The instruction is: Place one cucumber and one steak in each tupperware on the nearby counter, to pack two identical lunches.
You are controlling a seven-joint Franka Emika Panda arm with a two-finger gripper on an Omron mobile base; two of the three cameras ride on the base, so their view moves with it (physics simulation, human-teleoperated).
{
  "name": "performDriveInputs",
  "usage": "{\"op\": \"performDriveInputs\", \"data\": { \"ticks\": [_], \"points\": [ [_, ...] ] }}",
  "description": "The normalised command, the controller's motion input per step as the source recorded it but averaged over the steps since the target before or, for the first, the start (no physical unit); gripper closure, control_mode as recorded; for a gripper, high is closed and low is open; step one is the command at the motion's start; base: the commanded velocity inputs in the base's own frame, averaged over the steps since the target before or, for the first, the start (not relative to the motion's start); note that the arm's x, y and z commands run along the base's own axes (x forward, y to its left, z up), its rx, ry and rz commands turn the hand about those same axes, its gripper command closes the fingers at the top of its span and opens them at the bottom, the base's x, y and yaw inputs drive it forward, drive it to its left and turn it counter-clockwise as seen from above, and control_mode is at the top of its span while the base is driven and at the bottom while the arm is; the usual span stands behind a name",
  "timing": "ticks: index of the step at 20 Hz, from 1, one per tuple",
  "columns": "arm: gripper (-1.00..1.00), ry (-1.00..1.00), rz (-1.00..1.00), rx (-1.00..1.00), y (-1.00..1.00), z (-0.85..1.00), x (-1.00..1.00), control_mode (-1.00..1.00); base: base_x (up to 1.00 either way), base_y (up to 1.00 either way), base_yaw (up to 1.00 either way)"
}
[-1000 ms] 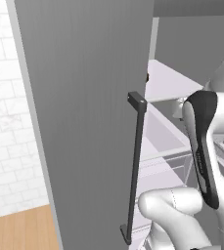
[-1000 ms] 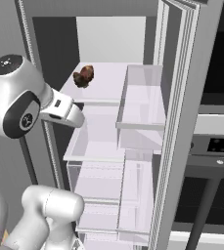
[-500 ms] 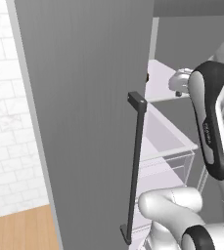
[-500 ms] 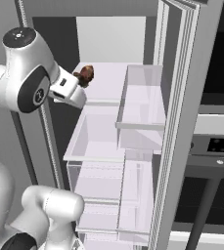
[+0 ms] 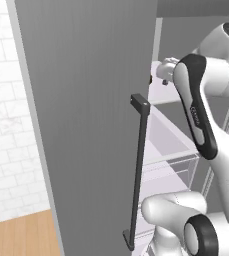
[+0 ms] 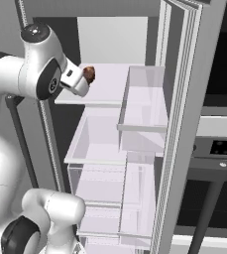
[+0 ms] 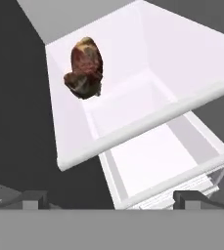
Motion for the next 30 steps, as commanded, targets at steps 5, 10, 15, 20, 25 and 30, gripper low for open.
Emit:
{"op": "performDriveInputs", "data": {
  "ticks": [5, 10, 15, 20, 25, 30],
  "points": [
    [-1.0, -0.08, 0.0, 0.13, 0.0, -0.07, 0.84, -1.0, 0.0, 0.0, 0.0],
    [-1.0, 0.0, 0.02, 0.07, 0.06, 0.0, 0.91, -1.0, 0.0, 0.0, 0.0],
    [-1.0, 0.0, 0.12, 0.01, 0.02, -0.02, 0.98, -1.0, 0.0, 0.0, 0.0],
    [-1.0, 0.01, 0.13, 0.0, 0.0, -0.21, 0.89, -1.0, 0.0, 0.0, 0.0],
    [-1.0, 0.03, 0.1, 0.0, 0.02, -0.22, 0.71, -1.0, 0.0, 0.0, 0.0],
    [1.0, 0.0, 0.06, 0.0, 0.12, -0.39, 0.18, -1.0, 0.0, 0.0, 0.0]
  ]
}}
